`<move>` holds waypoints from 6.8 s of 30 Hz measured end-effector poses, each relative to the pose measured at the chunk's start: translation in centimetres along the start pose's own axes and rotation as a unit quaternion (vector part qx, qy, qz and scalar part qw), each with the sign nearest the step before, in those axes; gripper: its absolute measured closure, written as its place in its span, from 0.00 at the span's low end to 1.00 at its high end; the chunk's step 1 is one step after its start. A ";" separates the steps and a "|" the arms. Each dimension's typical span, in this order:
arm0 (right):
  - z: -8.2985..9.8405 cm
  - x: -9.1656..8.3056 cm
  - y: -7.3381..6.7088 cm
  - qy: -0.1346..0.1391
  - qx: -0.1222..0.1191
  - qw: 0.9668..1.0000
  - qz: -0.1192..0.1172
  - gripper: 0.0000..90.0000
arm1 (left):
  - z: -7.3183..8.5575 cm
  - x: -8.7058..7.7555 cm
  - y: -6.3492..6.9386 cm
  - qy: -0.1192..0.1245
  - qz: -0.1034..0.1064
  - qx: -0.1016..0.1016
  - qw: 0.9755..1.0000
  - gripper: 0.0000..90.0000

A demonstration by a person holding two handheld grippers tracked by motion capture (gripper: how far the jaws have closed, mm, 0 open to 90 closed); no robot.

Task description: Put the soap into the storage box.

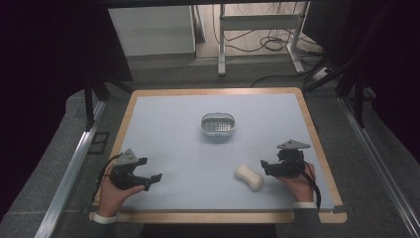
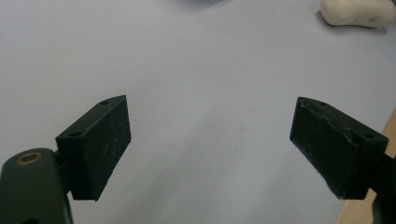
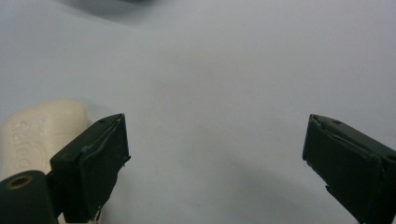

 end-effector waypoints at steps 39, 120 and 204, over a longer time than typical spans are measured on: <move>-1.0 -3.1 -0.5 0.035 -0.025 0.999 -0.027 0.15 | 0.0 0.8 0.2 -0.009 0.007 0.007 1.000 0.14; -0.1 1.8 -9.3 -0.247 -0.192 0.948 -0.060 0.54 | 0.0 0.4 0.5 -0.011 0.010 0.010 1.000 0.14; -10.9 0.2 -6.6 -0.138 -0.213 0.965 -0.069 0.55 | 0.0 0.8 0.8 -0.014 0.011 0.011 1.000 0.14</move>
Point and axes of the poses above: each handheld gripper's, and its own axes: x roughly forward along the jaws, z roughly out of its underside, y roughly to its right, the point moved 7 cm from there along x, roughly forward along the jaws, and after that the axes turned 9 degrees about -y, right-handed, at the moved point
